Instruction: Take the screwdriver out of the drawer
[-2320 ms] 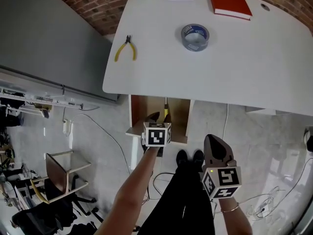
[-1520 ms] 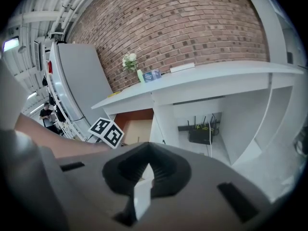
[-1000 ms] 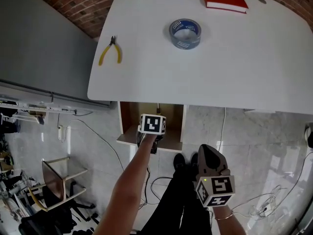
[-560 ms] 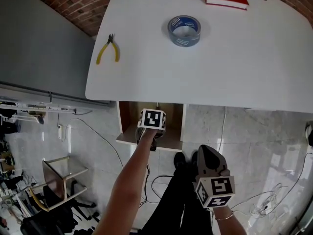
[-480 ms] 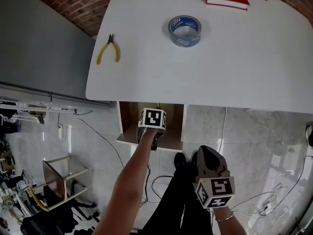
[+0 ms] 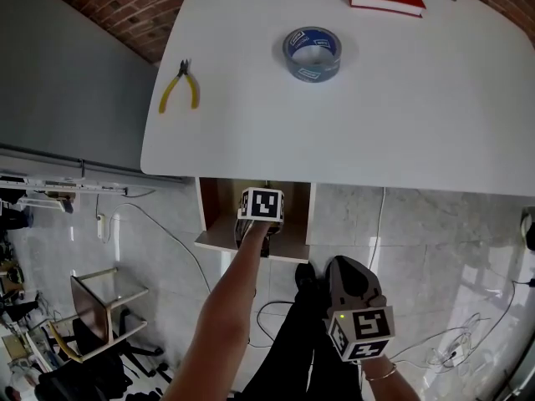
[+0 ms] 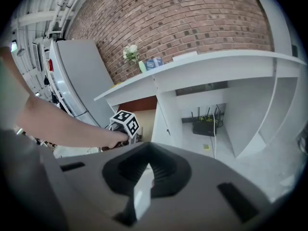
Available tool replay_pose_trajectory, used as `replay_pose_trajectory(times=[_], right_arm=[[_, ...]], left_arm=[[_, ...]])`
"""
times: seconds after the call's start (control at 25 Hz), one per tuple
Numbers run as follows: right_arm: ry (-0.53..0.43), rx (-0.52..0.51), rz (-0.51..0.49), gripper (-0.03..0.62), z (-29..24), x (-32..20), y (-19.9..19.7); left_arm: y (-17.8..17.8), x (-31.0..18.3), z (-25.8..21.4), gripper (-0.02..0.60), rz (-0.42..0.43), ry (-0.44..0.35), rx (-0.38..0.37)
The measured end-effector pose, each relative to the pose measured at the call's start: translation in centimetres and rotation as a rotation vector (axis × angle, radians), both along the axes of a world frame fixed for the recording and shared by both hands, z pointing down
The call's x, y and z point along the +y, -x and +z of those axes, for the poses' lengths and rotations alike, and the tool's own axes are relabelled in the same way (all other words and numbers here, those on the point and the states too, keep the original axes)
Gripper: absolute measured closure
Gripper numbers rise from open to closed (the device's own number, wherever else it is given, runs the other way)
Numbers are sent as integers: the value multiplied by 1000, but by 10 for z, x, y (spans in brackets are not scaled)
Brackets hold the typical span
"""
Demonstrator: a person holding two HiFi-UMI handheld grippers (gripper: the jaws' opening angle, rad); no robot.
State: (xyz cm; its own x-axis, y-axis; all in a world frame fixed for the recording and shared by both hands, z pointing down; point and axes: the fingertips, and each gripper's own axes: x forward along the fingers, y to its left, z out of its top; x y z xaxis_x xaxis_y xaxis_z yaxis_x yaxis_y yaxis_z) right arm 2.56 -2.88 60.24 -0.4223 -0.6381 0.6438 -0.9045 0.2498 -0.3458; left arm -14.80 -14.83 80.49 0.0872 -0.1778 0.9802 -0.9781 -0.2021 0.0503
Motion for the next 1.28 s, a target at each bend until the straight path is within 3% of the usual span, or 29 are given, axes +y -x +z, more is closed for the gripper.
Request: replay_pose_trajectory(times=[0.4, 0.6, 0.8, 1.28], right_arm=[[9, 10, -13, 592, 5, -3, -4], [-1, 12, -24, 592, -4, -6, -3], [-12, 15, -31, 592, -13, -12, -5], [-44, 26, -28, 592, -45, -24, -12]], left_arm=[[1, -2, -1, 508, -6, -7, 6], [1, -4, -15, 509, 48, -37, -2], [-11, -4, -36, 509, 42, -72, 71], [-23, 19, -102, 509, 27, -155, 154]])
